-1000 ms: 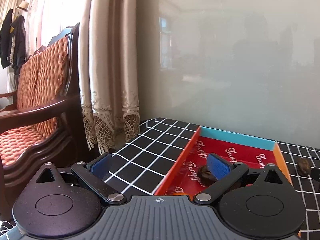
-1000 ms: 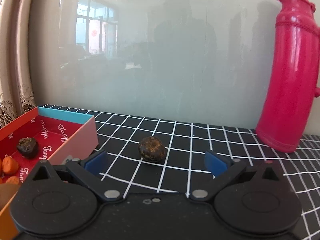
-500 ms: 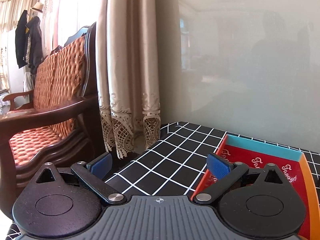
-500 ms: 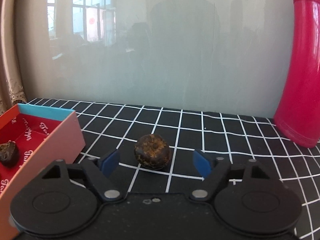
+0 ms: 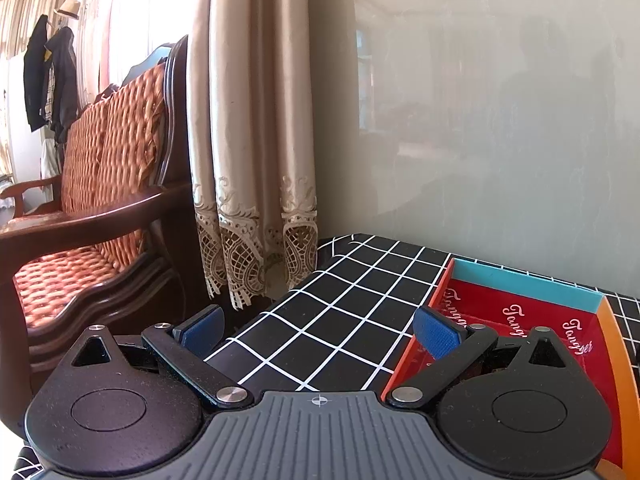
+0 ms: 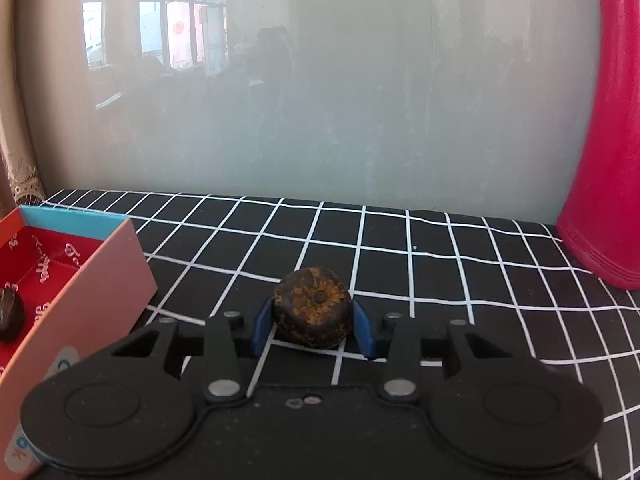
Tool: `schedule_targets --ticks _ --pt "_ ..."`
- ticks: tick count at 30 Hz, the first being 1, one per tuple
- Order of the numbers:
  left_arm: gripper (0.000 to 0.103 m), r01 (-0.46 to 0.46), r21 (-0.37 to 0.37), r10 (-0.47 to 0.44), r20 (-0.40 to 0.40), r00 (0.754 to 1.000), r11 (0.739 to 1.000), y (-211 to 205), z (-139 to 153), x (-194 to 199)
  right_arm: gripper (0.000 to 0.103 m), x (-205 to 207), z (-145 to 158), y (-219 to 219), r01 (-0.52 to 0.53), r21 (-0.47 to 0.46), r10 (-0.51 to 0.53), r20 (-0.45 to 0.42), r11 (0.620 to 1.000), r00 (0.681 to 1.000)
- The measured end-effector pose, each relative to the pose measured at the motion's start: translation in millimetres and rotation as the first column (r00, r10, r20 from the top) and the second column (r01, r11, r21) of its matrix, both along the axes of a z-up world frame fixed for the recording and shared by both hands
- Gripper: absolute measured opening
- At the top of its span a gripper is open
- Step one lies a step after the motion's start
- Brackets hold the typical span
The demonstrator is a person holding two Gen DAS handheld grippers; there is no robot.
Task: Organize fruits
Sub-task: 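Carry the brown fruit with the right gripper into the red box and release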
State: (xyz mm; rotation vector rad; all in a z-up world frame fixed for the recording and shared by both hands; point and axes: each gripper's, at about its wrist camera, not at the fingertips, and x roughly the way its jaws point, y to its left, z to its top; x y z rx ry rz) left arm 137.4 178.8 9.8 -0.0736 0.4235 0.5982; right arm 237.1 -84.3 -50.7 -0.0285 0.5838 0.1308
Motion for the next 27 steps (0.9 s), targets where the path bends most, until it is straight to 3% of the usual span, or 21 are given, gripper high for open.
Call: schedule_targets --ticks 12,21,27 --pt "0.100 0.030 -0.014 -0.030 0.009 1.000 0.999 -1 6 -16 0.041 -66 23 -3 -0.025 -0.018 0.025 0.047 1.000 0.999" --pt "0.100 0.081 0.019 -0.081 0.008 0.997 0.997 0 8 -41 0.041 -112 59 23 -0.080 0.004 0.079 0.109 0.997 0.991" --pt "0.100 0.079 0.029 -0.079 -0.014 0.997 0.996 11 3 -64 0.041 -133 66 55 -0.145 0.038 0.140 0.111 0.989 0.984"
